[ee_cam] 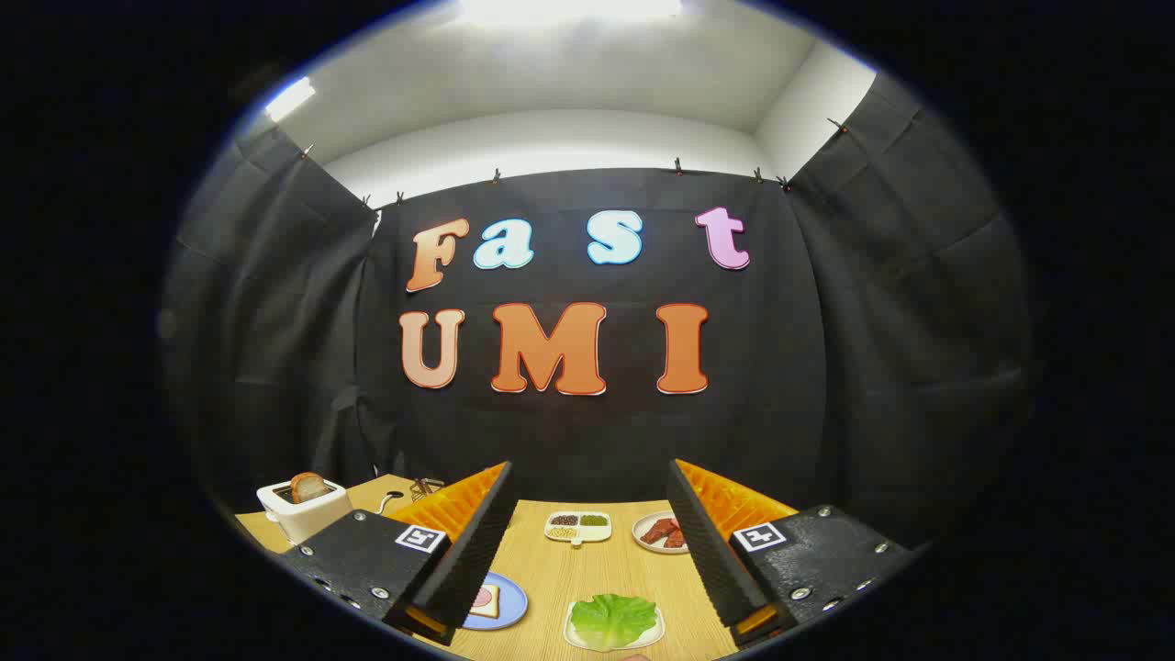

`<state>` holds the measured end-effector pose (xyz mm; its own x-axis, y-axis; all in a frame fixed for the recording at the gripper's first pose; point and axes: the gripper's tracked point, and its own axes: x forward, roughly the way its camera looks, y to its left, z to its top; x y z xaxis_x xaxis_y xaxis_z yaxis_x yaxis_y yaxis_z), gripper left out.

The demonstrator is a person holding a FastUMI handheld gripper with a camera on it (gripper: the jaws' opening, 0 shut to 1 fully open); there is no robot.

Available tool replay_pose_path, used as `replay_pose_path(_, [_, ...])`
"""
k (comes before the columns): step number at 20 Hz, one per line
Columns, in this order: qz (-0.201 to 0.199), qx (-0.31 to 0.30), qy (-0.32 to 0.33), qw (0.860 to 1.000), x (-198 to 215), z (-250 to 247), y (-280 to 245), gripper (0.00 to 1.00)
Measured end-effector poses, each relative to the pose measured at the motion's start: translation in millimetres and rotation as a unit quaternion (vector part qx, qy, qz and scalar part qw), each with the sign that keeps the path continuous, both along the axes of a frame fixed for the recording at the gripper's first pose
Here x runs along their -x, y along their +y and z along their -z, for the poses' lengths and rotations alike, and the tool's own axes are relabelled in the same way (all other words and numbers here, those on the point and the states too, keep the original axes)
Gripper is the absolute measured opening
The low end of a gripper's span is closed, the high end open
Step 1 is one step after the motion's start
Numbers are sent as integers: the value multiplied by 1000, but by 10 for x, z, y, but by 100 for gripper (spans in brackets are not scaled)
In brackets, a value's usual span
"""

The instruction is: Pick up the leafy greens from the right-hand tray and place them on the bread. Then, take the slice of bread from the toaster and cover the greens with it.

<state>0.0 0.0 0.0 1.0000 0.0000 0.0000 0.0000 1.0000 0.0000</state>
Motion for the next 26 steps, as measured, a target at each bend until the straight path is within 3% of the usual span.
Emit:
replay_pose_path(10, [-1, 12, -24, 1000, -95, -57, 95, 98])
replay_pose_path(17, [-24, 7, -16, 1000, -151, -65, 246, 99])
replay_pose_path(26, [-24, -1, 6, 1000, -201, 61, 243, 99])
